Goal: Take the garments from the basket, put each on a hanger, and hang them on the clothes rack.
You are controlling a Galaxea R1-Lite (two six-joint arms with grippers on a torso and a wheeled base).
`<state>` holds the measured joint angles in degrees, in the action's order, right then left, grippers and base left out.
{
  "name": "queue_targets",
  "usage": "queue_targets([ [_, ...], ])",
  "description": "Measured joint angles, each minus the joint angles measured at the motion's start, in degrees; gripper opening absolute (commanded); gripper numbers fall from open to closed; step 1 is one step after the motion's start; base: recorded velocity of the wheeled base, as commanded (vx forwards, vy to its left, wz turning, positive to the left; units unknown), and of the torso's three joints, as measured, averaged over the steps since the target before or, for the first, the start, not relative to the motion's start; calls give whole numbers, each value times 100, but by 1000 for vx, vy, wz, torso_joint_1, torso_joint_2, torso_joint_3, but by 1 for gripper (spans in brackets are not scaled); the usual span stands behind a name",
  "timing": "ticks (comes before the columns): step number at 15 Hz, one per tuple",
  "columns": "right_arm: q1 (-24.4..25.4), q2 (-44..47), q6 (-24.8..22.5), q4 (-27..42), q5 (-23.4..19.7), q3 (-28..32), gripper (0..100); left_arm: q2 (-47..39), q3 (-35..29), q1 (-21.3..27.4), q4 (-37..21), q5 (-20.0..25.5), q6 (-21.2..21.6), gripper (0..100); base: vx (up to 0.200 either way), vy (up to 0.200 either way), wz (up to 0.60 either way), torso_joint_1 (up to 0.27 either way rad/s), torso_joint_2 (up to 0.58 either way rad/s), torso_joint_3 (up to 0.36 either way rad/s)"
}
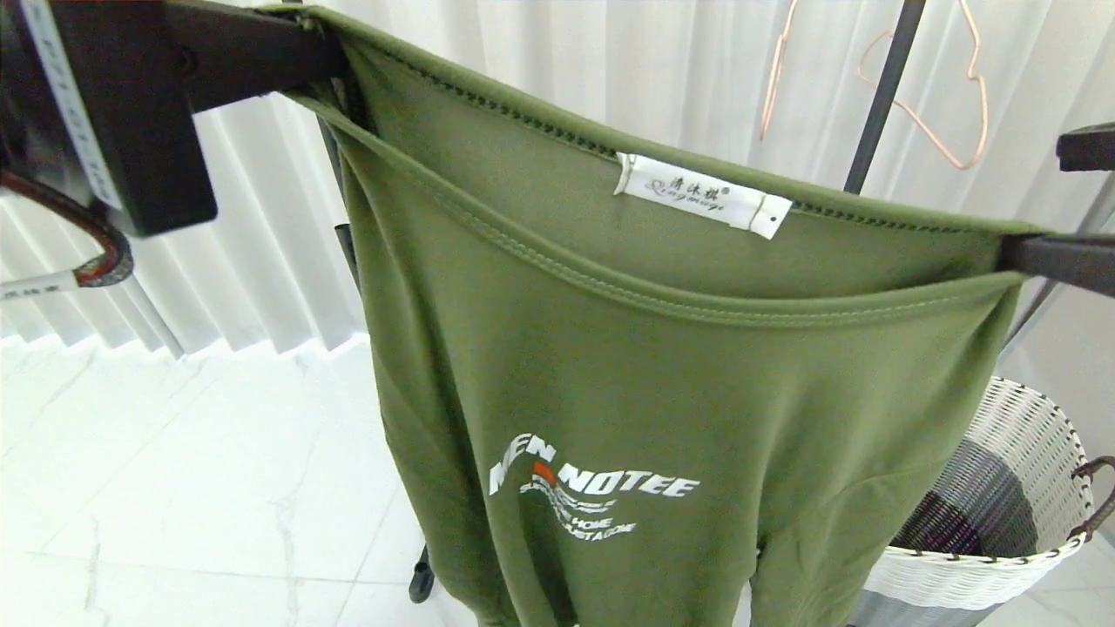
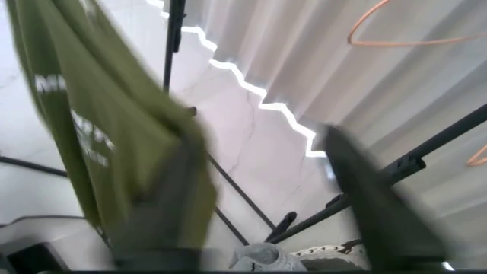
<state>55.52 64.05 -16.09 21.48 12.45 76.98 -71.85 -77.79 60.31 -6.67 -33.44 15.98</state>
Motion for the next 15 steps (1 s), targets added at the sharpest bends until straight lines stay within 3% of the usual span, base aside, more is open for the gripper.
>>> queue_targets([
  [8,-100,-631,41,44,-22,-511,100,33,196,-260,-6,-149,52,0,0,0,0,0,0,0],
  [10,-759,-708,39,321,241,-627,100,188,375,-529,-13,-140,299,0,0,0,0,0,0,0],
  [12,-1820,-730,-66,734,471,-706,100,451,646,-998,-9,-48,578,0,0,0,0,0,0,0],
  [15,-3330,-768,-552,1015,630,-973,100,842,908,-1419,0,88,653,0,0,0,0,0,0,0],
])
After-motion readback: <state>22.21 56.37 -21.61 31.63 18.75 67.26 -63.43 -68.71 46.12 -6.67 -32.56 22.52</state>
